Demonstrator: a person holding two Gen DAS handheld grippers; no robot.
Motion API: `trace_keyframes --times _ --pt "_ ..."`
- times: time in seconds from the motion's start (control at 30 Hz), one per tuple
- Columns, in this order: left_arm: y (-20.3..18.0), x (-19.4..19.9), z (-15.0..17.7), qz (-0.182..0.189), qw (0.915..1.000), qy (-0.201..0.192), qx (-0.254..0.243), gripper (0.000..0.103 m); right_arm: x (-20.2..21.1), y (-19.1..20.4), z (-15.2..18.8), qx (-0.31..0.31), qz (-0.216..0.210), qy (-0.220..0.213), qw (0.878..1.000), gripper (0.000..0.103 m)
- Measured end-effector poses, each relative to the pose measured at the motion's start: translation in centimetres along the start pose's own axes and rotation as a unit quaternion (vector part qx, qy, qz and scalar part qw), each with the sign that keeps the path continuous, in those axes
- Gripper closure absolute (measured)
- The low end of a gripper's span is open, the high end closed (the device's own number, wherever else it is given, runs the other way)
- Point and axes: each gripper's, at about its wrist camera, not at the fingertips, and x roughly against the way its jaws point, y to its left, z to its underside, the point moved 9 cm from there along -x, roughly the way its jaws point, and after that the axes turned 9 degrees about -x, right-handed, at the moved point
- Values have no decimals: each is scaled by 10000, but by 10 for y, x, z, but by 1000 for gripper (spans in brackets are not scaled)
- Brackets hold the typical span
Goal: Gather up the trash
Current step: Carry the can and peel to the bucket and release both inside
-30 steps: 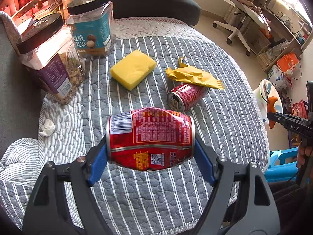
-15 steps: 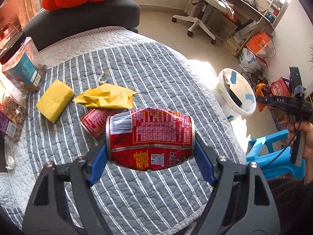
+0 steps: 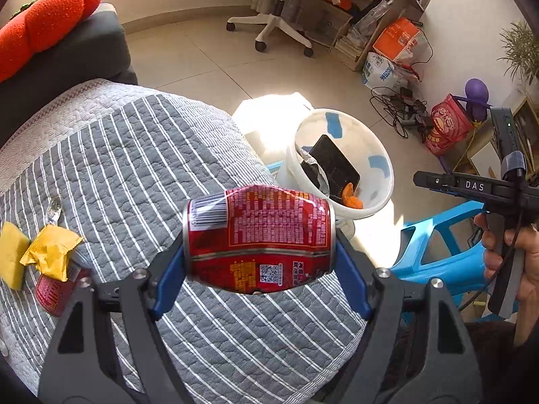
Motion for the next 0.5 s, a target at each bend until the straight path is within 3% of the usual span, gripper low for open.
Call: trace_keyframes --times 0.2,0.5 --pt "-41 -38 -36 251 9995 5 -179 23 20 -44 -7 -65 323 -248 9991 46" --pt "-72 -70 -64 441 9988 -80 -221 23 24 -82 -11 -310 418 -237 9984 45"
